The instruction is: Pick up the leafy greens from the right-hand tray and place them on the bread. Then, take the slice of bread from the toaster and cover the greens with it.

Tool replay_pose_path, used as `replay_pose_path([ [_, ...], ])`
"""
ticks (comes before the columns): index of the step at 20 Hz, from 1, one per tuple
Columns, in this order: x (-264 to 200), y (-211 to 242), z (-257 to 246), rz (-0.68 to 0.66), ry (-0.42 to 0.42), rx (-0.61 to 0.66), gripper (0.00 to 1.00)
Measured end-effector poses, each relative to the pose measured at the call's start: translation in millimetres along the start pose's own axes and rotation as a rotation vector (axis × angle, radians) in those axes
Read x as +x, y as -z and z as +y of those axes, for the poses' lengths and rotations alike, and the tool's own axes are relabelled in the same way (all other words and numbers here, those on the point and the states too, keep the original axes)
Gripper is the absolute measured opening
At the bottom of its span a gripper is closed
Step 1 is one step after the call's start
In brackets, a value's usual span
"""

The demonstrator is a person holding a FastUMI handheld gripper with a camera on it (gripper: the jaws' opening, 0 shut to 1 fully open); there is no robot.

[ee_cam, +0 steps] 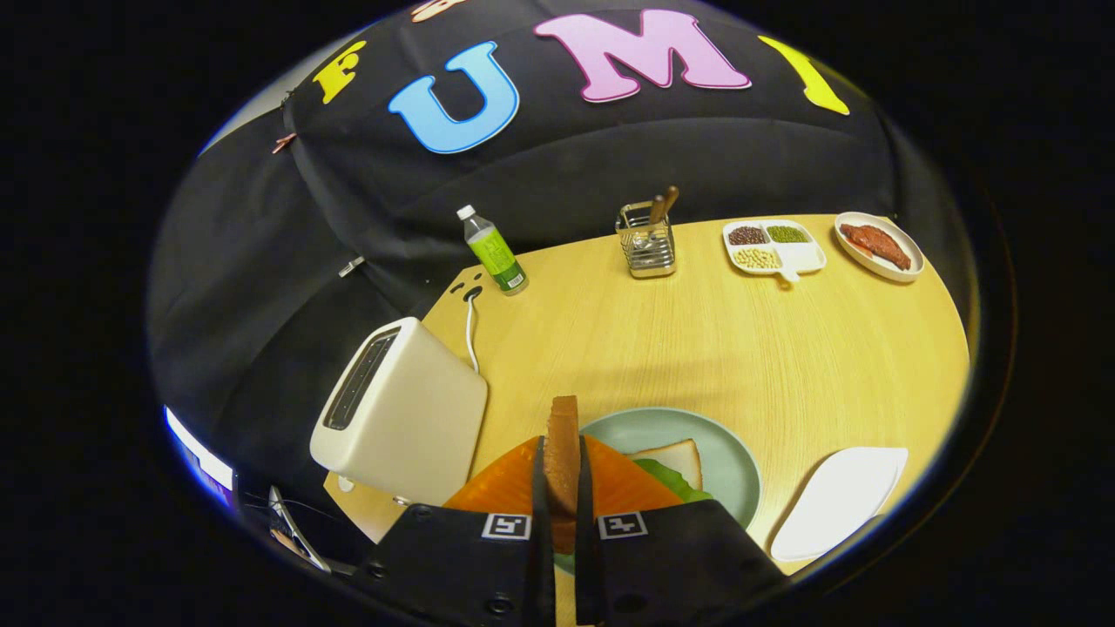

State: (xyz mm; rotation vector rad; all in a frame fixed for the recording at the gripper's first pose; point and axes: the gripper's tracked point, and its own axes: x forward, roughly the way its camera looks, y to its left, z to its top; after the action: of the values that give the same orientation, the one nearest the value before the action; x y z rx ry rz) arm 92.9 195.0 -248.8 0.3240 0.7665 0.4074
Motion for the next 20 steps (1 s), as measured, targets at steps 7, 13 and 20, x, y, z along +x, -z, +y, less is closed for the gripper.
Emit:
replay_pose_path([
  [7, 0.6, 10.8, -40.3, 0.005, 0.057, -0.004, 0.17],
  [13, 1.3, 25.3, -80.4, 0.036, 0.149, -0.040, 0.55],
  [20, -23.4, 12.3, -103.5, -0.034, 0.223, -0.136, 0.99],
])
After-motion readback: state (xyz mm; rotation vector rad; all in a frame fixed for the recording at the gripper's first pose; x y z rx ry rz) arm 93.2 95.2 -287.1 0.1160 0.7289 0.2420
